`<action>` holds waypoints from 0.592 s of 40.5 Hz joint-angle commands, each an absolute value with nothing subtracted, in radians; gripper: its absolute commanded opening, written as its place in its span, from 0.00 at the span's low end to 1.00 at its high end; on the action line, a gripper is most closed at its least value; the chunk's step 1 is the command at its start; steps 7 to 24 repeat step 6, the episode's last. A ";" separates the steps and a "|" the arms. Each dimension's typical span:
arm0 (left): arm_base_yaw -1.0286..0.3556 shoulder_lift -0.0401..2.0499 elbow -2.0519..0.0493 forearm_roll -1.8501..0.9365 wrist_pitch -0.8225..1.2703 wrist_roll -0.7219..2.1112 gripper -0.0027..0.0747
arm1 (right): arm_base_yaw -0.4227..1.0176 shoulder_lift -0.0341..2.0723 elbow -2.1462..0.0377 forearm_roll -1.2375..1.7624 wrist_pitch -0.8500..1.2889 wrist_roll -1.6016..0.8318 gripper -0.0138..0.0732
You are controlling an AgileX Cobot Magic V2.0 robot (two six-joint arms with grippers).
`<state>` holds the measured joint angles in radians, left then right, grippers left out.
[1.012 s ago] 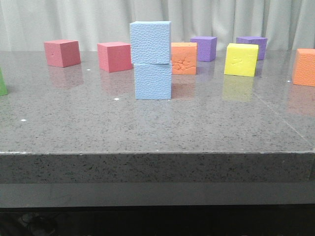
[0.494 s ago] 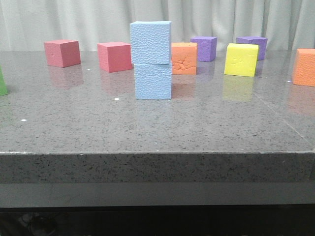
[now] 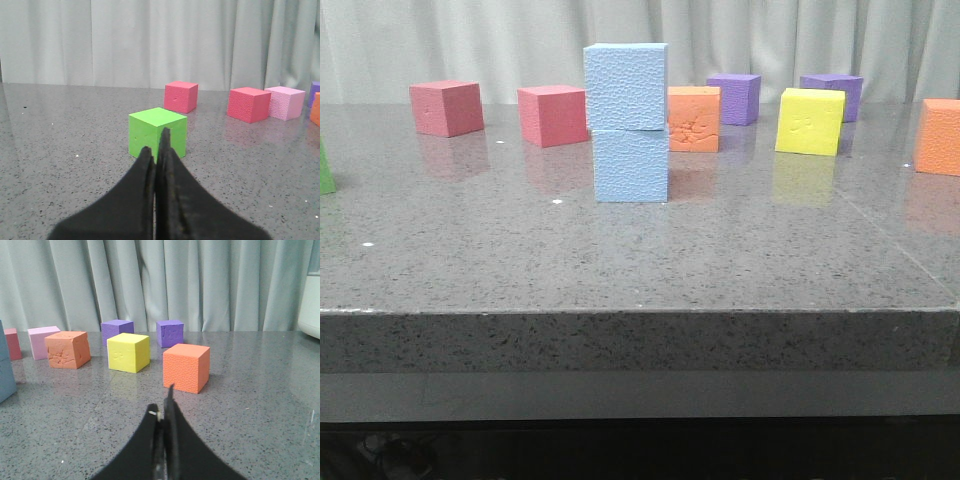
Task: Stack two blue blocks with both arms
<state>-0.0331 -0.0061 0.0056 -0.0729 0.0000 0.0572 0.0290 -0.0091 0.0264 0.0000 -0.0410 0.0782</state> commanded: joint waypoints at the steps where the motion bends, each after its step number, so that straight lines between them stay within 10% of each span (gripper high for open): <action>1: -0.032 -0.029 0.042 -0.072 -0.079 0.046 0.01 | 0.021 -0.029 0.027 -0.010 -0.130 0.078 0.08; 24: -0.032 -0.029 0.042 -0.072 -0.079 0.046 0.01 | 0.021 -0.029 0.027 -0.010 -0.130 0.078 0.08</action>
